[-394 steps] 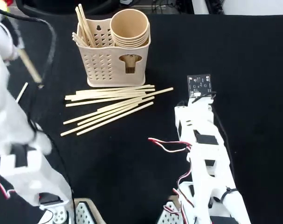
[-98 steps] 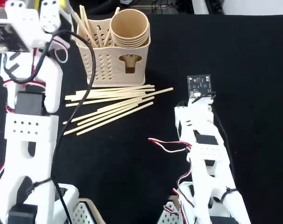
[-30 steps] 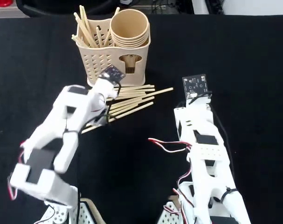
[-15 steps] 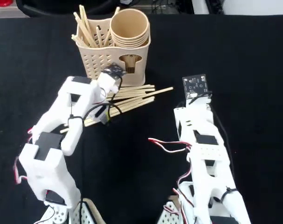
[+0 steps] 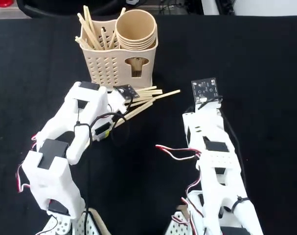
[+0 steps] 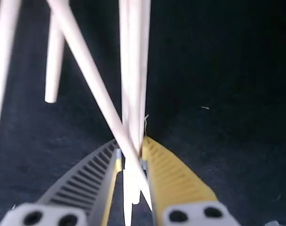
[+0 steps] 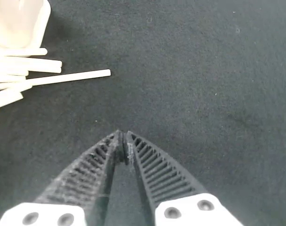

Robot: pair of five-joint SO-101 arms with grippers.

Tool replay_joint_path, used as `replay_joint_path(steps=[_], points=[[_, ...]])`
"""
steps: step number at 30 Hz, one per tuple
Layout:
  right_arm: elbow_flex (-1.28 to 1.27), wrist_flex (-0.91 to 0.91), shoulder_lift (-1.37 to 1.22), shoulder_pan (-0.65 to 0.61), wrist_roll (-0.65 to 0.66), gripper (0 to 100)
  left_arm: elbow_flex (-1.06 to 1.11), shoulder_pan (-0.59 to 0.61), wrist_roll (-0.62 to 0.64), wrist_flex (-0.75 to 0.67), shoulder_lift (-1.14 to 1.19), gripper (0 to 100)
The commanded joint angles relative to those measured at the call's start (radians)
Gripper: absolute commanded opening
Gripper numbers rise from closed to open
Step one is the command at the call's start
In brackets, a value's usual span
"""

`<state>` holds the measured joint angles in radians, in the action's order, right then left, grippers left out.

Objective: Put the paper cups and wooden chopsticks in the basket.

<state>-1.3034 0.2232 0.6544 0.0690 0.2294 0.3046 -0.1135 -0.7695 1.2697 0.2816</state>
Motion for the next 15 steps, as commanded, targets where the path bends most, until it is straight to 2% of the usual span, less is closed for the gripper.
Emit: replay_joint_path(steps=[1, 5, 11, 15], points=[[0.007, -0.015, 0.021, 0.009, 0.008, 1.3, 0.038, 0.001, -0.006, 0.041, -0.008, 3], [0.007, -0.015, 0.021, 0.009, 0.008, 1.3, 0.039, 0.024, -0.021, 0.109, -0.021, 3], [0.007, -0.015, 0.021, 0.009, 0.008, 1.3, 0.194, 0.142, -0.176, 0.147, -0.216, 3], [0.007, -0.015, 0.021, 0.009, 0.008, 1.3, 0.355, 0.274, -0.348, 0.146, -0.413, 3]])
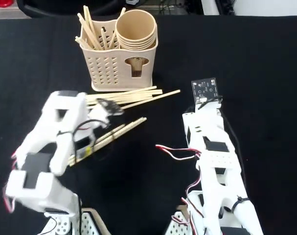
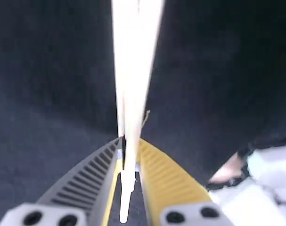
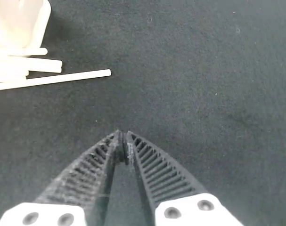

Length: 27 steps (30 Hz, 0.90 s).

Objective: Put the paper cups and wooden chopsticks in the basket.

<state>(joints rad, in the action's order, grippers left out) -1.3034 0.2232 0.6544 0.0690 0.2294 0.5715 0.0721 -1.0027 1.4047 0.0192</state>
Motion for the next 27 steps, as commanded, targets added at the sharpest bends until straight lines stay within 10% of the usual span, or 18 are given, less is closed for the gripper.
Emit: replay_joint_path(steps=[1, 15, 27], points=[[0.007, -0.015, 0.021, 0.009, 0.008, 1.3, 0.124, 0.125, -0.164, 0.002, -0.196, 3], [0.005, -0.015, 0.021, 0.006, 0.009, 1.3, 0.381, 0.555, -0.574, -0.267, -0.451, 3], [0.005, -0.015, 0.021, 0.005, 0.009, 1.3, 0.397, 0.616, -0.580, -0.344, -0.460, 17]])
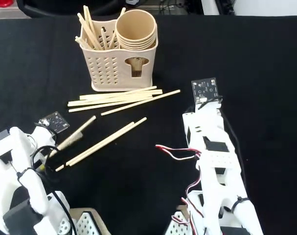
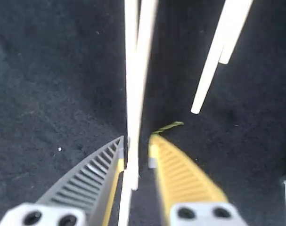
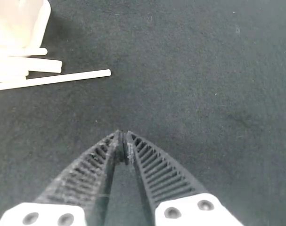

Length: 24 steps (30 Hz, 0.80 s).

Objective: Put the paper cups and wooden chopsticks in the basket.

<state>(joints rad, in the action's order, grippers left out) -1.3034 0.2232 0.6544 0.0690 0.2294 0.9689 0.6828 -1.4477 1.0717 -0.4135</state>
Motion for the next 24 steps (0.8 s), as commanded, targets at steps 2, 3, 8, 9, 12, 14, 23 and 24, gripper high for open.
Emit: replay_joint_path(steps=[2, 3, 8, 9, 12, 14, 23, 24], points=[[0.005, -0.015, 0.021, 0.005, 0.009, 1.3, -0.008, -0.008, -0.130, -0.011, -0.028, 16], [0.005, -0.015, 0.021, 0.005, 0.009, 1.3, -0.019, -0.015, -0.107, -0.011, -0.028, 16], [0.005, -0.015, 0.021, 0.005, 0.009, 1.3, -0.096, -0.127, 0.112, -0.011, -0.028, 16], [0.005, -0.015, 0.021, 0.005, 0.009, 1.3, -0.105, -0.160, 0.160, -0.011, -0.028, 16], [0.005, -0.015, 0.021, 0.005, 0.009, 1.3, -0.134, -0.288, 0.287, -0.023, -0.028, 16], [0.005, -0.015, 0.021, 0.005, 0.009, 1.3, -0.140, -0.377, 0.354, -0.069, -0.028, 17], [0.005, -0.015, 0.021, 0.009, 0.009, 1.3, -0.142, -0.648, 0.522, -0.296, -0.014, 17], [0.005, -0.015, 0.021, 0.009, 0.009, 1.3, -0.142, -0.664, 0.535, -0.296, -0.014, 17]])
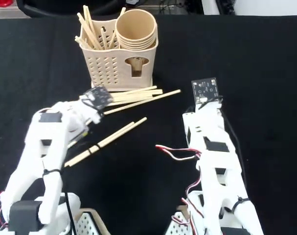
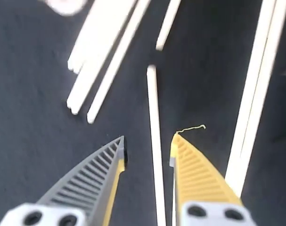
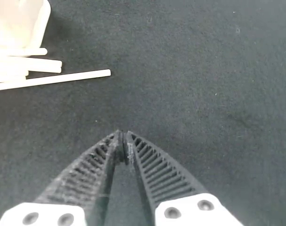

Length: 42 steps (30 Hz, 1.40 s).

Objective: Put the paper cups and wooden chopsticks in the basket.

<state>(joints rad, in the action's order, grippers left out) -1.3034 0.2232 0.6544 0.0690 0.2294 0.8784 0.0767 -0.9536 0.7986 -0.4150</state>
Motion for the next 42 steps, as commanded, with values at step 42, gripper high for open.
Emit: replay_joint_path(steps=[42], points=[[0.005, -0.015, 0.021, 0.011, 0.009, 1.3, -0.349, -0.012, 0.068, 0.199, 0.512, 3]])
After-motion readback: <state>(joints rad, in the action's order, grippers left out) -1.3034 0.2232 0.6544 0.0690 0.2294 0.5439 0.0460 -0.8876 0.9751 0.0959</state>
